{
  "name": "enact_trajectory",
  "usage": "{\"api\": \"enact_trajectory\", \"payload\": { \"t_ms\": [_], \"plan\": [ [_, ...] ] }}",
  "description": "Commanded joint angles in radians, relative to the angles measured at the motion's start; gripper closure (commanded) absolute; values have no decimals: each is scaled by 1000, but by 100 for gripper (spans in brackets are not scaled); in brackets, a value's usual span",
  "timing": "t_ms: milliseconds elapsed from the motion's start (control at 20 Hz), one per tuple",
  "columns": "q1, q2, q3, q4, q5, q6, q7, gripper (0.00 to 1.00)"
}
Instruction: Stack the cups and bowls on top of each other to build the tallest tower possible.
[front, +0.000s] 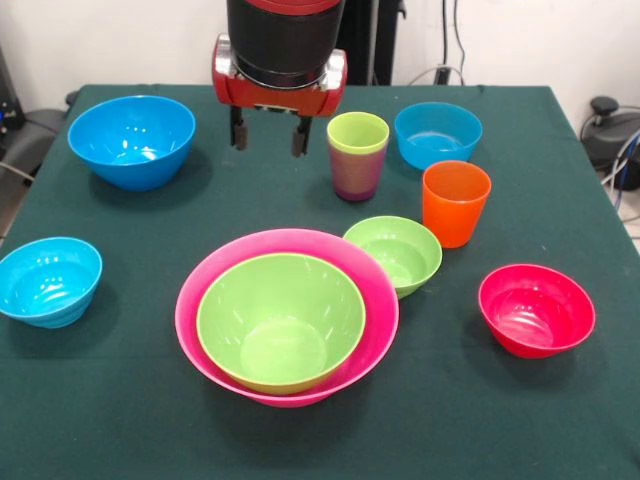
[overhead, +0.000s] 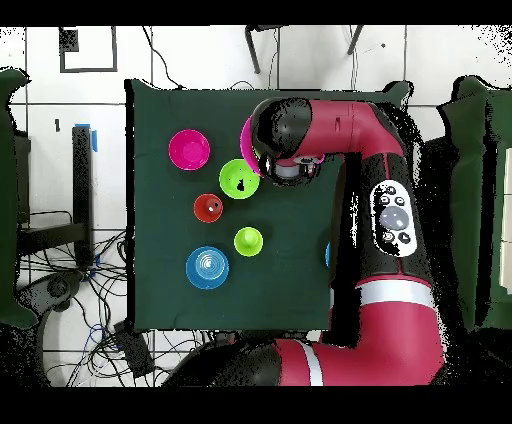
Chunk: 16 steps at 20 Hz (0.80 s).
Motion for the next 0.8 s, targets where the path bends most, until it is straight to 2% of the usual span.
{"api": "enact_trajectory", "payload": {
  "t_ms": [50,350,800],
  "plan": [
    [0,60,123,-56,-97,133,-408,0],
    [13,54,115,-97,-96,193,-400,0],
    [21,113,144,-236,-139,305,-492,0]
  ]
}}
